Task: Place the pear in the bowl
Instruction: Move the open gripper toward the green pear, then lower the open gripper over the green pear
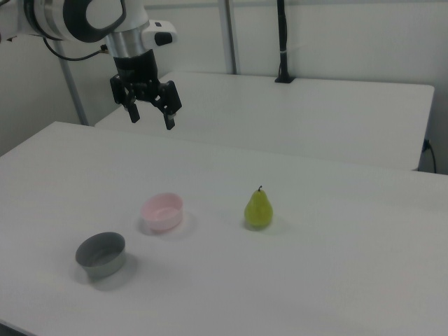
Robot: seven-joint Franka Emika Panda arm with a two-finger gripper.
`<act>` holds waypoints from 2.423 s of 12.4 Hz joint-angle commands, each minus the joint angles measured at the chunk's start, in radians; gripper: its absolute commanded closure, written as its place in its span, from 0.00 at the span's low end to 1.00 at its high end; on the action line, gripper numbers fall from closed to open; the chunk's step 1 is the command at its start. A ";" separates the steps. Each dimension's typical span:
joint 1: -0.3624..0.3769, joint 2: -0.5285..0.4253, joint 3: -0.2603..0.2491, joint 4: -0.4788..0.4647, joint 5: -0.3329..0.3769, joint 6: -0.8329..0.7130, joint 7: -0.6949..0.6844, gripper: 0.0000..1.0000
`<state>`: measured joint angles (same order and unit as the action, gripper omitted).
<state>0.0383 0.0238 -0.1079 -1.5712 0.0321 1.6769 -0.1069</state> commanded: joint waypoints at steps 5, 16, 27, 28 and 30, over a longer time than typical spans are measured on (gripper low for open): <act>-0.061 0.001 -0.010 0.016 -0.023 -0.063 -0.359 0.00; -0.190 0.129 -0.013 -0.024 -0.061 0.305 -0.381 0.00; -0.193 0.376 -0.012 -0.130 -0.021 0.700 -0.359 0.00; -0.193 0.396 -0.012 -0.130 -0.021 0.713 -0.359 0.00; -0.192 0.430 -0.006 -0.127 -0.020 0.762 -0.358 0.00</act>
<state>-0.1647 0.4345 -0.1134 -1.6877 -0.0063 2.3700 -0.4698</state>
